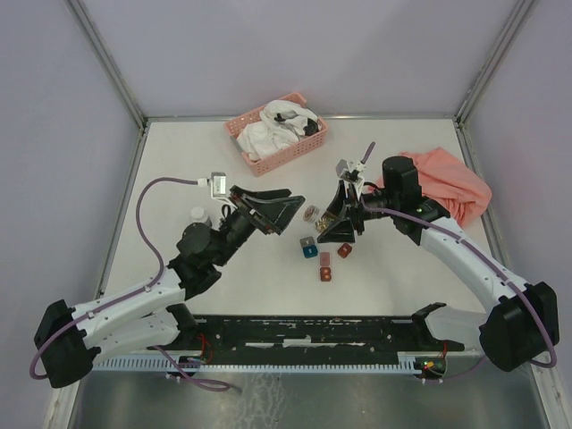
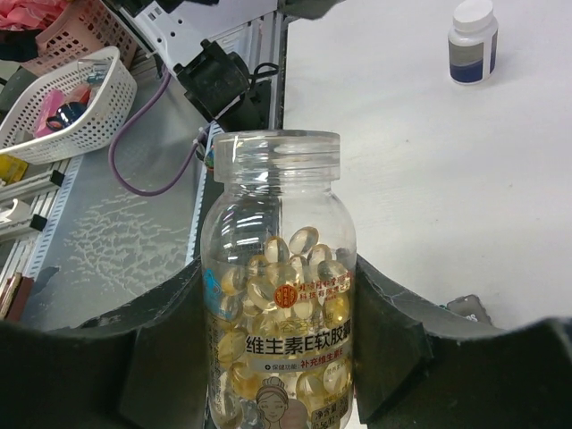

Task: Sort the pills into containers
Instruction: Screw the lid of the pill bottle onto the pill bottle.

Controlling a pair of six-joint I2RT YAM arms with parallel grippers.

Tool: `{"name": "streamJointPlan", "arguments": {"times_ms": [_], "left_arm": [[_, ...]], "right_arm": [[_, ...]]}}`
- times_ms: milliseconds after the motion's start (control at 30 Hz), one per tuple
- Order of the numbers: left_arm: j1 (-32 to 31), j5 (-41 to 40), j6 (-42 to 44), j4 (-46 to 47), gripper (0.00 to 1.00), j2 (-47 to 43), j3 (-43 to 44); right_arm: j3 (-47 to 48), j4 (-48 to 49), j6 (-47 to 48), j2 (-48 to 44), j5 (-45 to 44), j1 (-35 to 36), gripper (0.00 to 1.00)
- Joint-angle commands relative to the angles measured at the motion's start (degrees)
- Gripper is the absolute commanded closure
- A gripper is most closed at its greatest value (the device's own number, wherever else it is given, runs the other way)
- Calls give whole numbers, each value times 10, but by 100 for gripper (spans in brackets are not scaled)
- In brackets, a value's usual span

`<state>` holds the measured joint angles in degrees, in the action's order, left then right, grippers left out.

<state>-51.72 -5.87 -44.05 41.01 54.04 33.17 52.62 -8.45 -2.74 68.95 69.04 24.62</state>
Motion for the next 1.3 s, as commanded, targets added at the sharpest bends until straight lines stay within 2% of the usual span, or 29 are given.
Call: {"name": "streamJointPlan", "arguments": {"times_ms": [0,233,433,633,733,900,1267], "left_arm": [[1,-65,1,-26,1,-42,-25],[1,-96,-55,-65,2,-67,-47],[-11,-127,-152,-161,3,-27,13],[-105,-297,-217,-275,3,53,103],[-125,-357,-259,-327,3,88,142],[-135,-367,-299,-357,7,130,177],[-151,-376,-315,-359,21,165,205]], "right_arm": [[13,-16,38,-18,13,-2,98],[23,-85,133,-41,-35,-2,98],[22,-116,186,-63,-113,-2,98],[20,-119,199,-67,-144,0,98],[21,-122,203,-66,-155,0,98],[21,-125,208,-67,-165,5,98],[24,-129,209,-65,-173,9,98]]}}
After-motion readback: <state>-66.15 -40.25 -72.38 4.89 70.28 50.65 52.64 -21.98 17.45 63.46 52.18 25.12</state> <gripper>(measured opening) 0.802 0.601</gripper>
